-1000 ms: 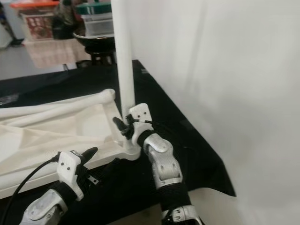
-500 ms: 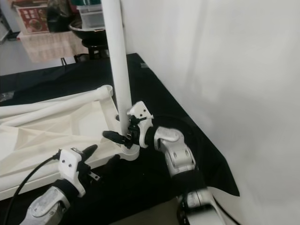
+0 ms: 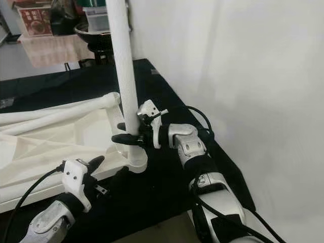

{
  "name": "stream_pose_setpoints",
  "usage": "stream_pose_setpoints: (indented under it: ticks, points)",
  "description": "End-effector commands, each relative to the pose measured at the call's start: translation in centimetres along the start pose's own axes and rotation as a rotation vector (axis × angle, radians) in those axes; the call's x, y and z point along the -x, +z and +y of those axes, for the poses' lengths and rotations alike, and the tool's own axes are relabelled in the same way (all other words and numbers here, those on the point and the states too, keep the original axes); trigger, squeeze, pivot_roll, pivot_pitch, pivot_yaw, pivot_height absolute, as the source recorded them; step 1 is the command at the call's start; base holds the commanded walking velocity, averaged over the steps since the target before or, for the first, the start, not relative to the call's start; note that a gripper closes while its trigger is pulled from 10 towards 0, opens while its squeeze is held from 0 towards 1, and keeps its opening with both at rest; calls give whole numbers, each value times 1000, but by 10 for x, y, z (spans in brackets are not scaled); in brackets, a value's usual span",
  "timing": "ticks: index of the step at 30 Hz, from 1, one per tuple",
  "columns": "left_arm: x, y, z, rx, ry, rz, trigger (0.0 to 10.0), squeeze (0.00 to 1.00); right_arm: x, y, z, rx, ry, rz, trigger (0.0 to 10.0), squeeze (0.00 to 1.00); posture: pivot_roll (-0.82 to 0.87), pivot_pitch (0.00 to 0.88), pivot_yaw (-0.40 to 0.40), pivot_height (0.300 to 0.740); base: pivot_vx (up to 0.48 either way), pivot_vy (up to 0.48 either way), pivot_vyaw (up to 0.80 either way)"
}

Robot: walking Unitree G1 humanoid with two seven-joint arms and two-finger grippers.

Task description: Building children table

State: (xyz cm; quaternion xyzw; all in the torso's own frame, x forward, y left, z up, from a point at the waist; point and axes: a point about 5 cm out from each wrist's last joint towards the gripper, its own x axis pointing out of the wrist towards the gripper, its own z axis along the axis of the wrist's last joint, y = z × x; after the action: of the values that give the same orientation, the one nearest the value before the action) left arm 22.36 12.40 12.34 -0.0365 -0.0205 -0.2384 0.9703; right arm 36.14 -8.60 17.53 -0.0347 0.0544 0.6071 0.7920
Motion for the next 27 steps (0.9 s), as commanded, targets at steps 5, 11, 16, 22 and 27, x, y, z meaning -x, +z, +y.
stream_pose_setpoints:
  ticks: [5,11,16,22,27]
  points:
    - [2,-4,0,14,3,21,10000,0,8,-15,-1,-20,-113,36,0,0,0,22,-12,740,0,0,0]
    - [5,-2,0,14,6,17,10000,0,1,-51,34,-145,-703,40,0,0,-13,48,-17,740,0,0,0]
    - [5,-3,2,16,2,23,10000,0,-3,-48,34,-106,-738,49,0,0,-17,38,-8,740,0,0,0]
    - [5,-4,1,14,9,24,10000,0,-7,-51,28,-120,-732,94,10000,0,-9,32,-7,740,0,0,0]
    - [5,-4,0,15,11,24,10000,0,-15,-37,28,-135,-578,27,10000,1000,-8,25,-8,740,0,0,0]
